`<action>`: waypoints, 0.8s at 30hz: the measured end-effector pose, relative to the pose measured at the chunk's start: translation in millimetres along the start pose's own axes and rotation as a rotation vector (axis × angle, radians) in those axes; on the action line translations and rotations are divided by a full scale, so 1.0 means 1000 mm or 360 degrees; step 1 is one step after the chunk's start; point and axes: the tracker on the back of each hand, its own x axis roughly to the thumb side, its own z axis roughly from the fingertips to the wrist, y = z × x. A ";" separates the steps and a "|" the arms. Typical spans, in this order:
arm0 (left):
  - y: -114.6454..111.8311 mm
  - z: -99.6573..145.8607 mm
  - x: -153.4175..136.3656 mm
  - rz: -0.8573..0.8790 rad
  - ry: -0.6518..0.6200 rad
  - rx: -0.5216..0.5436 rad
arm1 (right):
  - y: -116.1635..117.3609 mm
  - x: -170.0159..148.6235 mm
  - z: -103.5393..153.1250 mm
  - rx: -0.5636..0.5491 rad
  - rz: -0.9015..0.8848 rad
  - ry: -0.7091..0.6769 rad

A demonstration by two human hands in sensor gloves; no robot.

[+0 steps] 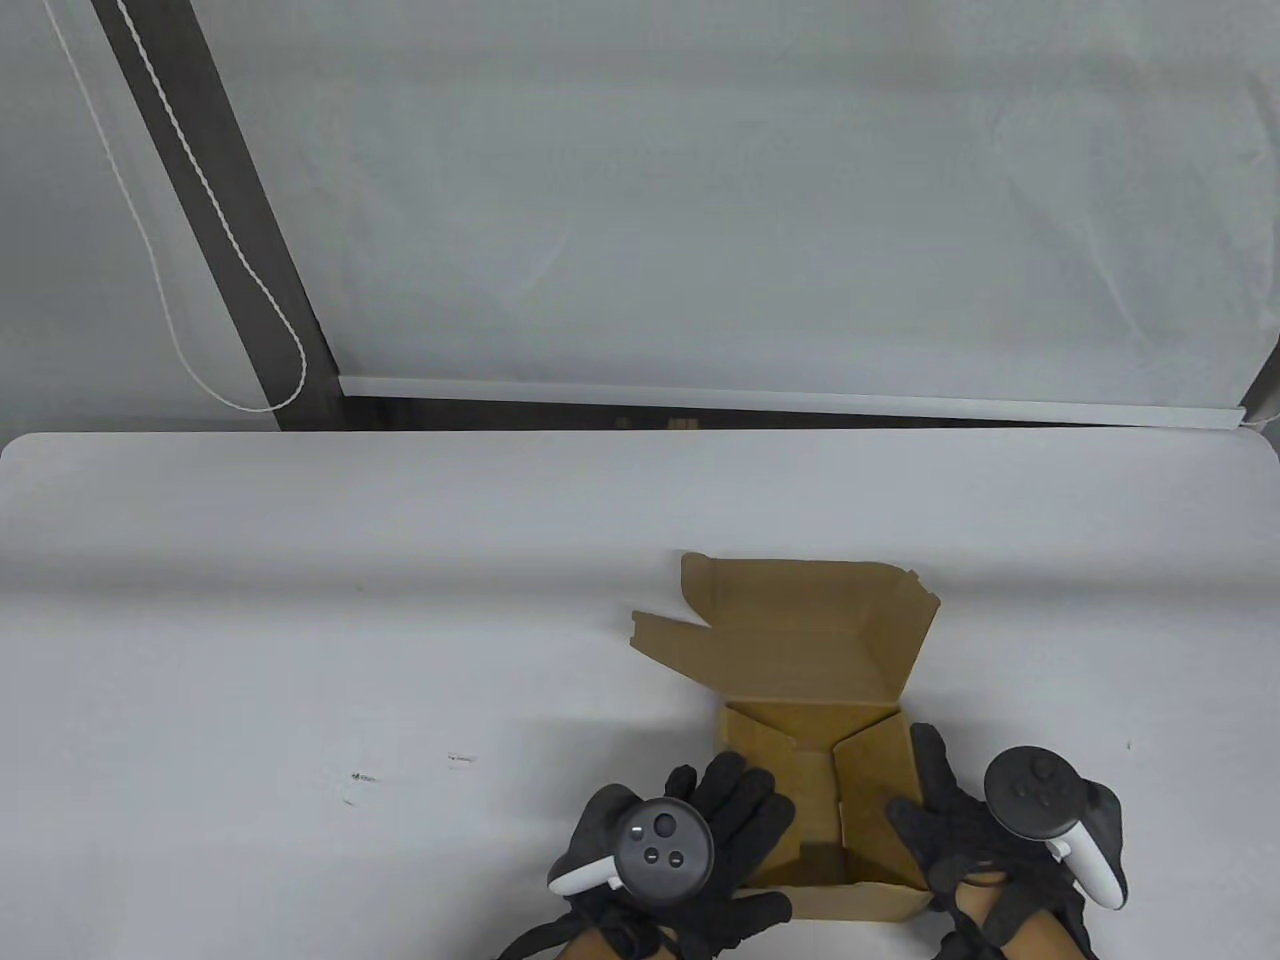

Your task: Fully disassemble mailer box

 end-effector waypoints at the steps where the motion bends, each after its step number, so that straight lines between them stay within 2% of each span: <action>1: 0.002 0.000 -0.003 0.0017 0.0007 -0.0066 | -0.001 0.000 0.000 -0.0023 0.0006 -0.0002; 4: 0.010 0.004 0.002 -0.0158 0.0037 0.0085 | -0.002 -0.001 0.001 -0.0054 -0.0018 -0.0010; 8: 0.014 0.009 -0.006 -0.0317 0.0249 0.0036 | -0.010 -0.007 0.002 -0.0111 0.0020 0.0020; 12: 0.024 0.014 -0.016 -0.0237 0.0247 0.0259 | -0.015 -0.011 0.003 -0.0098 -0.0019 0.0017; 18: 0.043 0.036 -0.027 0.0029 0.0149 0.0800 | -0.021 -0.010 0.001 -0.0152 0.0054 0.0029; 20: 0.048 0.043 -0.025 -0.0066 0.0203 0.0962 | -0.024 -0.011 0.000 -0.0199 0.0070 0.0050; 24: 0.049 0.044 -0.018 -0.0307 0.0224 0.1043 | -0.026 -0.015 -0.002 -0.0196 0.0024 0.0060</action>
